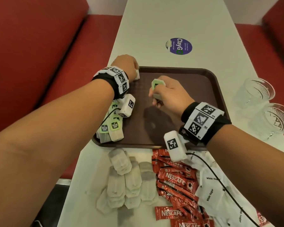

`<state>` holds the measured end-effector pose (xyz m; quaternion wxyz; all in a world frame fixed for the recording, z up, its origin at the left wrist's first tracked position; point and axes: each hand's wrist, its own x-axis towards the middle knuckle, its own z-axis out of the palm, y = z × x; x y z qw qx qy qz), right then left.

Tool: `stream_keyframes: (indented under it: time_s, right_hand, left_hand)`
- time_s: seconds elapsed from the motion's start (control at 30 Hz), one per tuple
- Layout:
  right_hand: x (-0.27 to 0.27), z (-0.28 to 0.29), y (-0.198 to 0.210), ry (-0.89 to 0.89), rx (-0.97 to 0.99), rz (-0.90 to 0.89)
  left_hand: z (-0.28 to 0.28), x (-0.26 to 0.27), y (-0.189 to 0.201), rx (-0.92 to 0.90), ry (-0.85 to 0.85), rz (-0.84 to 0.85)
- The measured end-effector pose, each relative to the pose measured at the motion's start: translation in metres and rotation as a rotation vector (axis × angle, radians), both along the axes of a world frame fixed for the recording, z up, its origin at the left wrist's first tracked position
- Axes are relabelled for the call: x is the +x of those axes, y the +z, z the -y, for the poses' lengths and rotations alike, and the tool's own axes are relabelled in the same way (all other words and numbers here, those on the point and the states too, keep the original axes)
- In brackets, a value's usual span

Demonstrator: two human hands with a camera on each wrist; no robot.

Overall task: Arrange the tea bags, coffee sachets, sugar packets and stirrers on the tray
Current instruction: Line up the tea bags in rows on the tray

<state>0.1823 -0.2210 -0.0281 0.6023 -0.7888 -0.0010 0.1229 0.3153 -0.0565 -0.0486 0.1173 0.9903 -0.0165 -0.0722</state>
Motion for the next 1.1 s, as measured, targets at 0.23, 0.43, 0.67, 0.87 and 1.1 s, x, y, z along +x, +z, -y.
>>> stream_keyframes:
  time_s: [0.23, 0.43, 0.67, 0.87, 1.1]
  right_hand:
    - [0.008, 0.007, -0.011, -0.006, -0.101, 0.075]
    - [0.009, 0.011, -0.01, -0.068, -0.134, 0.107]
    - [0.01, 0.011, -0.01, -0.037, -0.102, 0.115]
    - [0.001, 0.014, -0.022, 0.014, -0.217, 0.101]
    - [-0.039, 0.016, -0.003, 0.393, -0.407, 0.167]
  left_hand:
    - [-0.005, -0.004, 0.0, 0.082, -0.125, -0.085]
    - [-0.006, -0.028, 0.024, -0.17, -0.228, 0.086]
    - [-0.003, -0.071, 0.036, -0.457, -0.429, 0.052]
    - [-0.021, -0.05, 0.028, -0.422, -0.202, 0.182]
    - [-0.034, -0.014, 0.014, -0.135, -0.096, 0.019]
